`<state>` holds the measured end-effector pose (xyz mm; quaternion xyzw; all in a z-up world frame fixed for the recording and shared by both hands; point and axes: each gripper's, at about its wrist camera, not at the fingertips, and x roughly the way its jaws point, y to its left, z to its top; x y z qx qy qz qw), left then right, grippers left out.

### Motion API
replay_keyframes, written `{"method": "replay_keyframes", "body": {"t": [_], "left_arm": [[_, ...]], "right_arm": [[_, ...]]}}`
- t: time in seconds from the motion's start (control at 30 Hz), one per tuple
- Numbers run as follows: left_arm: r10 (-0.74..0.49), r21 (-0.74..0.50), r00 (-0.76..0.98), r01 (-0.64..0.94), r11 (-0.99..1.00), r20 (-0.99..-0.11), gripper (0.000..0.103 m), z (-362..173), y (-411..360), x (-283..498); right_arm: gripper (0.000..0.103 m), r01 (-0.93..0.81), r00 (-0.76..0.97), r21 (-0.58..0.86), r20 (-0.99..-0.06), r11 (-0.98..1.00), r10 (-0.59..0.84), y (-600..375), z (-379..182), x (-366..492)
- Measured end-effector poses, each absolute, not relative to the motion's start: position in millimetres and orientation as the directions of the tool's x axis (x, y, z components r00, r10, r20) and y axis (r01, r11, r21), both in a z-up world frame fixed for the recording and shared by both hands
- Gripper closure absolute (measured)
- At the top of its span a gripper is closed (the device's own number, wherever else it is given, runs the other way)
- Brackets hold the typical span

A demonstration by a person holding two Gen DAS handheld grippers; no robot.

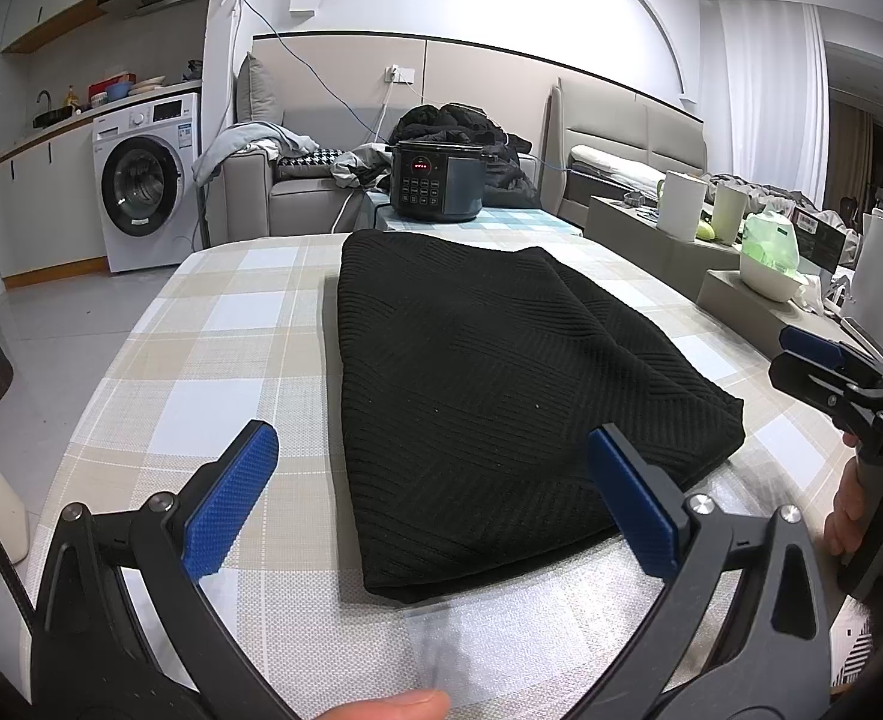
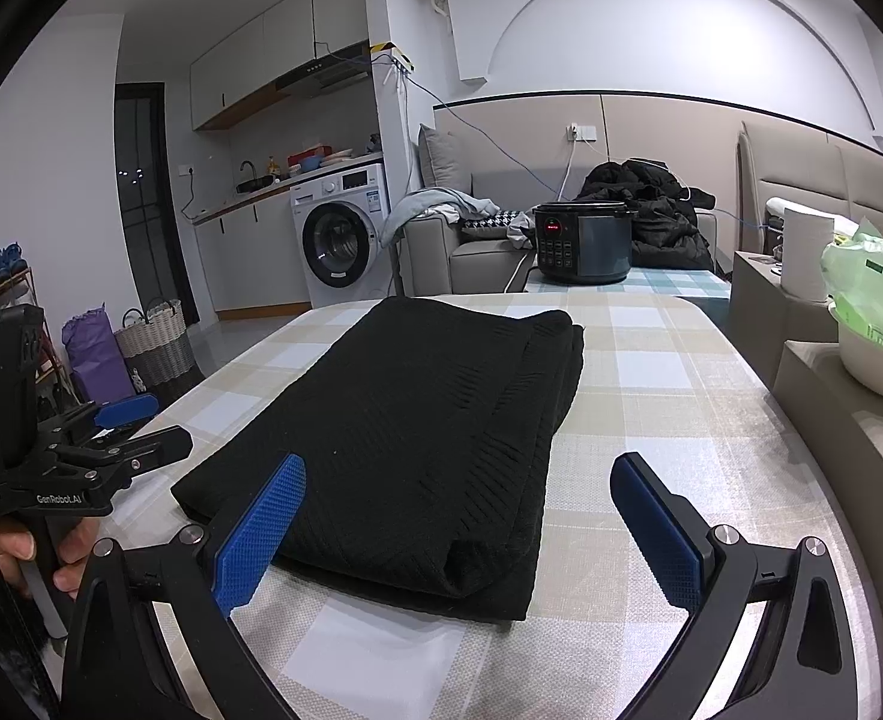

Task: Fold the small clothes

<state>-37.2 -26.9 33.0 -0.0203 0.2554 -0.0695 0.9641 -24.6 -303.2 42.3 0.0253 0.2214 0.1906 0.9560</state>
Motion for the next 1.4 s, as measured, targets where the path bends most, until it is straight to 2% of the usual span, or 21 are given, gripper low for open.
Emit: {"method": "replay_keyframes", "body": {"t": [1.4], "left_arm": [[-0.148,-0.081,0.859,0.125,0.989,-0.489,0.001,31.4,-26.7,-36.4]], "right_arm": [[0.000,-0.349,0.830,0.134,-0.415,0.927,0.372,-300.9,41.7,-27.1]]}}
